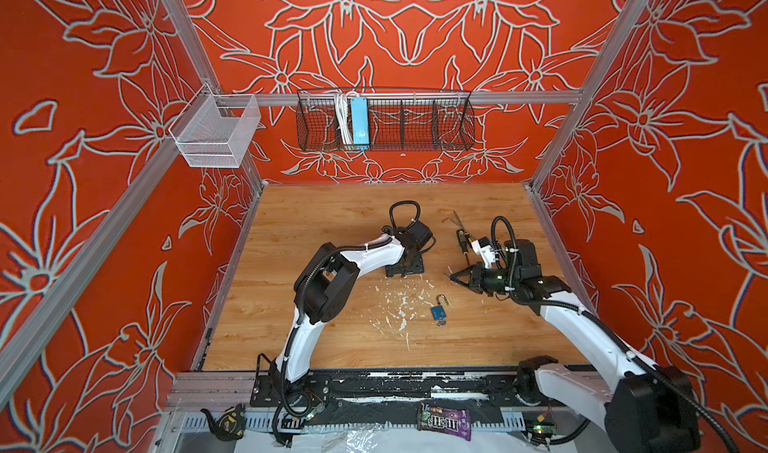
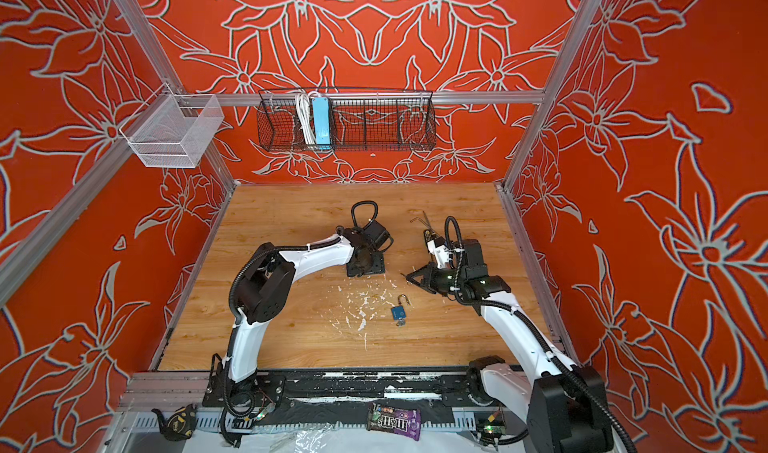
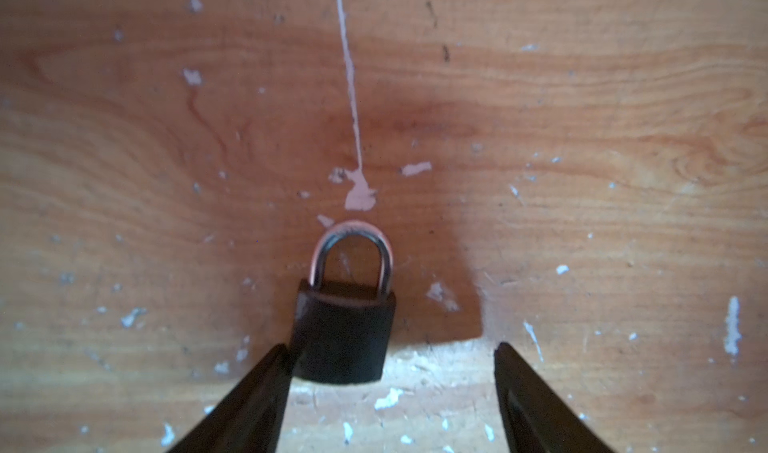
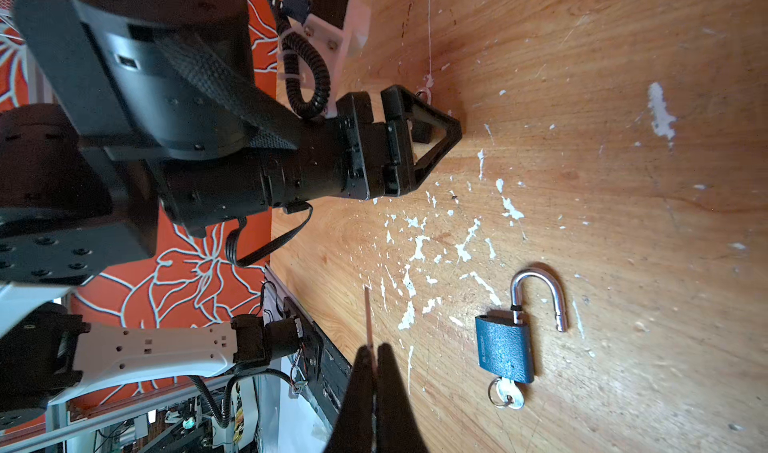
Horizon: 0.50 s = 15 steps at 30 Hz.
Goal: Unlock with the key
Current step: 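Lower the left gripper over the black padlock on the table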
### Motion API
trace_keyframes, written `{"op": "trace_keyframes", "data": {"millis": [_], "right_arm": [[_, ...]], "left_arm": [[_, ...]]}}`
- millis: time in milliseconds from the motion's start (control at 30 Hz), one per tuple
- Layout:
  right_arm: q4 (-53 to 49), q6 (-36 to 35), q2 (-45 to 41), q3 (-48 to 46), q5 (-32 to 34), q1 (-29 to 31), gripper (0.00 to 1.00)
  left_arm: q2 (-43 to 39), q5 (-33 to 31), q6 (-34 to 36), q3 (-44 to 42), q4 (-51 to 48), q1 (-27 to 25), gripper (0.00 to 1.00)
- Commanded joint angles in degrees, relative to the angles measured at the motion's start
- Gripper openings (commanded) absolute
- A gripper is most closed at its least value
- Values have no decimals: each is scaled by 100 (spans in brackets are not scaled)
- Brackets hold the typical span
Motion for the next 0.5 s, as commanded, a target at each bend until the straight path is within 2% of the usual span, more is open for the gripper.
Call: {"op": "trace_keyframes", "data": {"millis": [0,467], "right_arm": [[72,-79,22,111,-133,-33,0],[31,-5,-43,148,-196,-43,0]], "left_arm": [[160,-351,-539,129,-573,-41,76],[1028,-911,-487,1795,-2056,12,71]]}}
